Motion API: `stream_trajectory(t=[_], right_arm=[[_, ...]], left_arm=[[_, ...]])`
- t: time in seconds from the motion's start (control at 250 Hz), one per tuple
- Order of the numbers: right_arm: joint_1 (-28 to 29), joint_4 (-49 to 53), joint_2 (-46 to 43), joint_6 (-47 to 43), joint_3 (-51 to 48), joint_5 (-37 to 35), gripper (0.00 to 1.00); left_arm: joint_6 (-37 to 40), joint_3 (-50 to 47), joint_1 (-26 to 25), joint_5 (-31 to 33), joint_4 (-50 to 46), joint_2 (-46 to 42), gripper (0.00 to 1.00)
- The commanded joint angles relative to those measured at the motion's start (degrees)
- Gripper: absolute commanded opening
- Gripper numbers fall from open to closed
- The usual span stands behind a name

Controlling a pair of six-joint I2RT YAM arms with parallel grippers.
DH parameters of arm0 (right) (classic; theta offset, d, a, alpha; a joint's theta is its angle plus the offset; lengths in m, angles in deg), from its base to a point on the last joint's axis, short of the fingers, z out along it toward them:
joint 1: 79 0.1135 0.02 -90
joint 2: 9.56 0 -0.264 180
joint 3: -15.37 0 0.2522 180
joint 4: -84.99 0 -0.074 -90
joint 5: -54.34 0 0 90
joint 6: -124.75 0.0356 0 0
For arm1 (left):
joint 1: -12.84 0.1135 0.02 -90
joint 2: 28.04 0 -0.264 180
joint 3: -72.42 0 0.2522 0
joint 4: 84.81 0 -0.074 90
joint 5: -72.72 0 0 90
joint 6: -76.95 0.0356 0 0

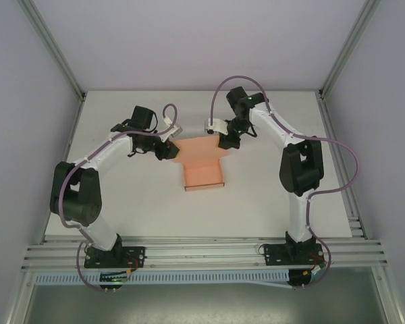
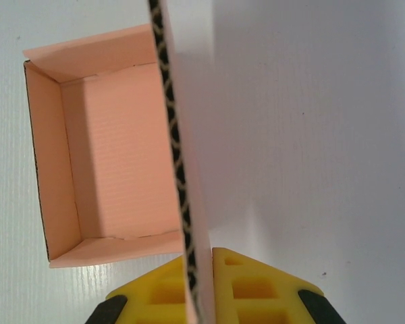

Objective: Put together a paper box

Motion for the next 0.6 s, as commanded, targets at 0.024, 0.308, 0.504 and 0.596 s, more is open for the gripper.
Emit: stream_trajectory(t=[0.024, 0.308, 0.504, 0.596], right_arm=[[-0.4, -1.2, -1.5, 3.5, -1.3, -2.4, 0.00], [-0.6, 1.5, -1.2, 4.5, -1.9, -5.4, 0.15], [-0.8, 0.8, -2.8, 6.0, -2.4, -8.3, 0.16], [-0.8, 1.3, -3.1, 5.9, -2.3, -9.1, 0.14]], left_arm=[[-0.9, -0.4, -0.5, 2.0, -0.1, -0.8, 0.00], [-1.3, -2.5, -1.2, 3.9, 4.7, -3.0, 0.00], [-1.4, -2.5, -1.2, 6.4, 4.2, -3.6, 0.00], [-1.3, -2.6, -1.3, 6.6, 4.2, -3.6, 0.00]])
